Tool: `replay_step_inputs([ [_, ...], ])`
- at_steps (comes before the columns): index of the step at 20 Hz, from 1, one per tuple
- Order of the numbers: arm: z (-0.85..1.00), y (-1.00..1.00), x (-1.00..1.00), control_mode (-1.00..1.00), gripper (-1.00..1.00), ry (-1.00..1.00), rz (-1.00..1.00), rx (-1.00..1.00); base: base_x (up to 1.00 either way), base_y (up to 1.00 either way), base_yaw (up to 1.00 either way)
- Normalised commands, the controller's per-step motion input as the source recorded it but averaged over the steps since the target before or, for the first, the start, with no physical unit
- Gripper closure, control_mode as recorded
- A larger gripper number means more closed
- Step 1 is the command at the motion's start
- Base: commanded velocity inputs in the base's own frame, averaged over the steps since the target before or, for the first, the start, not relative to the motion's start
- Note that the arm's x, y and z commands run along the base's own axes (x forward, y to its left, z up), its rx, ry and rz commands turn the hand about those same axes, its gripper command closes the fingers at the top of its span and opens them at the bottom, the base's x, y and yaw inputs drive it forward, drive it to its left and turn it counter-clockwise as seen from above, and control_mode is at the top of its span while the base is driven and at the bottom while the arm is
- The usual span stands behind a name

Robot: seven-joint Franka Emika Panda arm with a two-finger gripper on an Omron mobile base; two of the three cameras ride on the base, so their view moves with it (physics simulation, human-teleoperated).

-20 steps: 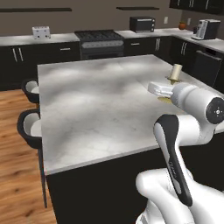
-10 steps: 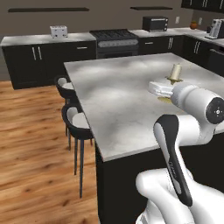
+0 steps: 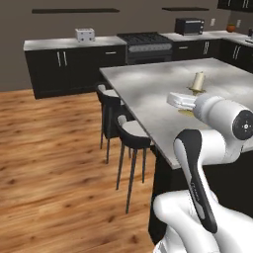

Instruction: Get the candle and the beer from the cabinet and move them to the dining counter.

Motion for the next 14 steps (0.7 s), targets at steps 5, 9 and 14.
replay_step_inputs([
  [5,0.00,0.00,0.00,1.00,1.00,0.00,0.00,0.00,0.21,0.89,0.00],
  [9,0.00,0.00,0.00,1.00,1.00,0.00,0.00,0.00,0.28,0.81,-0.07],
  [14,0.00,0.00,0.00,1.00,1.00,0.00,0.00,0.00,0.41,0.69,-0.18],
])
